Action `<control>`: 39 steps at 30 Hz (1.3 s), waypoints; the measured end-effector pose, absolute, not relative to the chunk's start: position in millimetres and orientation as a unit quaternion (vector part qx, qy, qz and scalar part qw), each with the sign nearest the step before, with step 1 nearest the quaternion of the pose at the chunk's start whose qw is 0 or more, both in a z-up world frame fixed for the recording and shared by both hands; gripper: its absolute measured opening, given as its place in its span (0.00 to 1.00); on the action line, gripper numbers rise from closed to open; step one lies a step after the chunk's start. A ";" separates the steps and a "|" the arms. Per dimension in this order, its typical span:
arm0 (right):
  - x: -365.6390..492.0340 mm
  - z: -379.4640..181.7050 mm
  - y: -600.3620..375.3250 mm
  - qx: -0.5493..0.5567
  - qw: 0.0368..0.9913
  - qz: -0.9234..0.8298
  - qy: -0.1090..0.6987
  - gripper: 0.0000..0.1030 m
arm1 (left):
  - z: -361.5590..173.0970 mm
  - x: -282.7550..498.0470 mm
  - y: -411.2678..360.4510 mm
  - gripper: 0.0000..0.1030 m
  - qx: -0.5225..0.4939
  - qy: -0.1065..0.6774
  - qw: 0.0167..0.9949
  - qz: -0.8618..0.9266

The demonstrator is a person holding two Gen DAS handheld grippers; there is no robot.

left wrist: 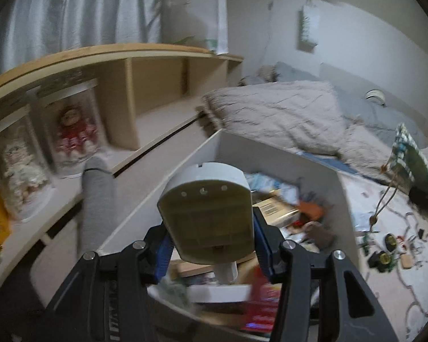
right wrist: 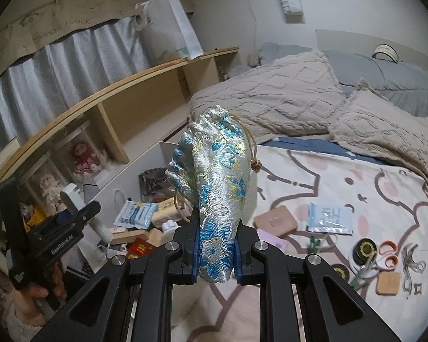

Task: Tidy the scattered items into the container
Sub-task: 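Carry the pouch and the white stand over the white box with both tools, then release the pouch into the box with the right tool while the left tool drops the white stand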

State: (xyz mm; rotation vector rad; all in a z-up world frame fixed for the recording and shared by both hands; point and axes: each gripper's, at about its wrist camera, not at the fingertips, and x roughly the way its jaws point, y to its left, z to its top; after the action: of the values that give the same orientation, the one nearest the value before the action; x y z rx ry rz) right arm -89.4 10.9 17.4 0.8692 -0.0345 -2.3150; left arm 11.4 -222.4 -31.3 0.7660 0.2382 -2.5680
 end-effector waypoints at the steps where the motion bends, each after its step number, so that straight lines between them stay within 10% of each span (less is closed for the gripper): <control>1: -90.3 17.3 5.7 0.333 0.328 -0.884 -0.010 0.18 | -33.1 12.8 -225.2 0.48 0.281 0.084 0.229 -0.928; 35: -187.0 -59.2 -119.1 0.469 0.266 -0.840 0.054 0.19 | -63.4 -18.7 -211.2 0.59 0.329 0.131 0.135 -0.926; 37: -188.7 -59.8 -116.8 0.472 0.269 -0.838 0.048 0.32 | -62.6 -19.4 -210.2 0.64 0.324 0.139 0.129 -0.927; 39: -187.5 -57.8 -112.2 0.461 0.269 -0.844 0.044 0.70 | -61.0 -19.3 -208.7 0.67 0.319 0.139 0.127 -0.929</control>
State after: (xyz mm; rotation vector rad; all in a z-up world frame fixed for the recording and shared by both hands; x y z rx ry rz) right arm -187.5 -112.2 -57.8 1.2439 0.1187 -2.2771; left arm -19.3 -208.7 -61.0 0.9287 0.4057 -2.7028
